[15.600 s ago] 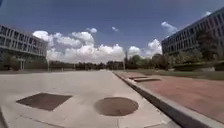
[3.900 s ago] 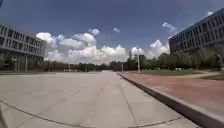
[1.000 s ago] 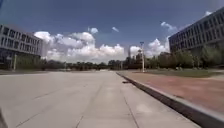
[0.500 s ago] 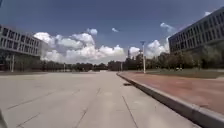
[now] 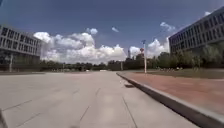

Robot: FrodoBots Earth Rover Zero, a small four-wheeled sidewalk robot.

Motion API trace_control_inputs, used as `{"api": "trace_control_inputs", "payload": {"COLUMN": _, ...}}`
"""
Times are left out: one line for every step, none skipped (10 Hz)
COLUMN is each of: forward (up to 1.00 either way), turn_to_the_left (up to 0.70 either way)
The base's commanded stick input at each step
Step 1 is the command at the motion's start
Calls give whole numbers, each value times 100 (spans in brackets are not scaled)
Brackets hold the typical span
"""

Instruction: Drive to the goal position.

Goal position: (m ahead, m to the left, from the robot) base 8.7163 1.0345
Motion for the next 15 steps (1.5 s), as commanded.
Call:
{"api": "trace_control_inputs", "payload": {"forward": 100, "turn_to_the_left": 0}}
{"api": "trace_control_inputs", "payload": {"forward": 100, "turn_to_the_left": 0}}
{"api": "trace_control_inputs", "payload": {"forward": 100, "turn_to_the_left": 0}}
{"api": "trace_control_inputs", "payload": {"forward": 100, "turn_to_the_left": 0}}
{"api": "trace_control_inputs", "payload": {"forward": 100, "turn_to_the_left": 0}}
{"api": "trace_control_inputs", "payload": {"forward": 100, "turn_to_the_left": 0}}
{"api": "trace_control_inputs", "payload": {"forward": 100, "turn_to_the_left": 0}}
{"api": "trace_control_inputs", "payload": {"forward": 100, "turn_to_the_left": 0}}
{"api": "trace_control_inputs", "payload": {"forward": 100, "turn_to_the_left": 0}}
{"api": "trace_control_inputs", "payload": {"forward": 100, "turn_to_the_left": 0}}
{"api": "trace_control_inputs", "payload": {"forward": 100, "turn_to_the_left": 0}}
{"api": "trace_control_inputs", "payload": {"forward": 100, "turn_to_the_left": 0}}
{"api": "trace_control_inputs", "payload": {"forward": 100, "turn_to_the_left": 0}}
{"api": "trace_control_inputs", "payload": {"forward": 100, "turn_to_the_left": 0}}
{"api": "trace_control_inputs", "payload": {"forward": 100, "turn_to_the_left": 0}}
